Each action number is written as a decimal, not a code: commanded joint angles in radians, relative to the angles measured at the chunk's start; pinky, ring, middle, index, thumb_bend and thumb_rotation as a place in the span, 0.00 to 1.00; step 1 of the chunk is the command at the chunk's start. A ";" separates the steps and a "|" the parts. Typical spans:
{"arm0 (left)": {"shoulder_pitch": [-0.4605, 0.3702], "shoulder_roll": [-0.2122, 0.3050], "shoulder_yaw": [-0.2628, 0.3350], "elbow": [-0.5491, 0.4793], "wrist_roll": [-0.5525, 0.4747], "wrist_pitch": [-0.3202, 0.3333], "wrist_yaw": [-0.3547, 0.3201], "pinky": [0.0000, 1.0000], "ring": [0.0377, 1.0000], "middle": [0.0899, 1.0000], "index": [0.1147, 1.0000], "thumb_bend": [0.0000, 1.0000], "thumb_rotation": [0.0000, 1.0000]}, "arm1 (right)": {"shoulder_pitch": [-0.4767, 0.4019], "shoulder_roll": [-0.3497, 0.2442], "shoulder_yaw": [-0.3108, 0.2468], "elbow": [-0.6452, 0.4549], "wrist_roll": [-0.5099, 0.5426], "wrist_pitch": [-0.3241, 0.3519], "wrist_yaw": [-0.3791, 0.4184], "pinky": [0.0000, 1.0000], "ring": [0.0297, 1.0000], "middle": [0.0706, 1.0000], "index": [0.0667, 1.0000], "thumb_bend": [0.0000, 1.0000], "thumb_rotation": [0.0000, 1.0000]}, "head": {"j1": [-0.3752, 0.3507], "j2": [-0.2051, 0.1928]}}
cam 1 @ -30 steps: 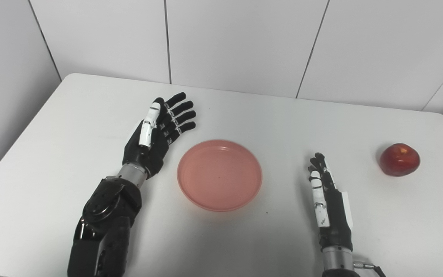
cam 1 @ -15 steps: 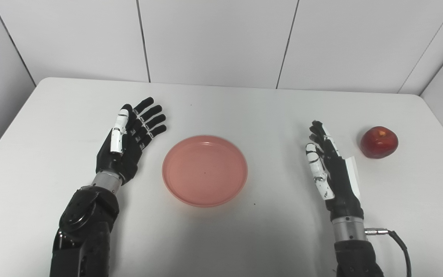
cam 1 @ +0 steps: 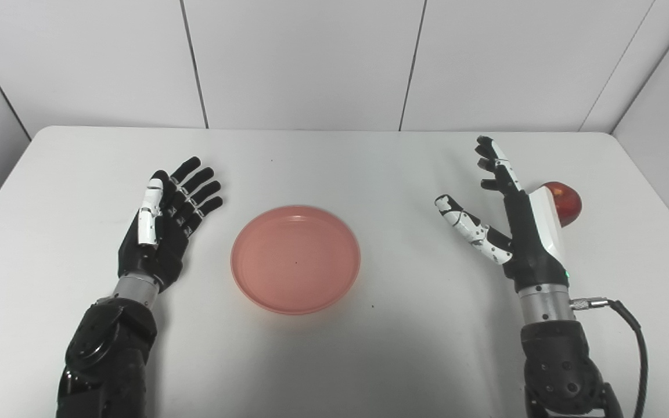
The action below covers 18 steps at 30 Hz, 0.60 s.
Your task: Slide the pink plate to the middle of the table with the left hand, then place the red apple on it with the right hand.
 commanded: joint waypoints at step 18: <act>-0.022 0.010 0.016 0.033 -0.017 -0.078 -0.046 0.80 0.81 0.81 0.79 0.37 1.00 | -0.126 -0.160 -0.141 -0.026 -0.182 0.096 0.011 0.73 0.82 0.87 0.90 0.84 0.55 | -0.039 -0.005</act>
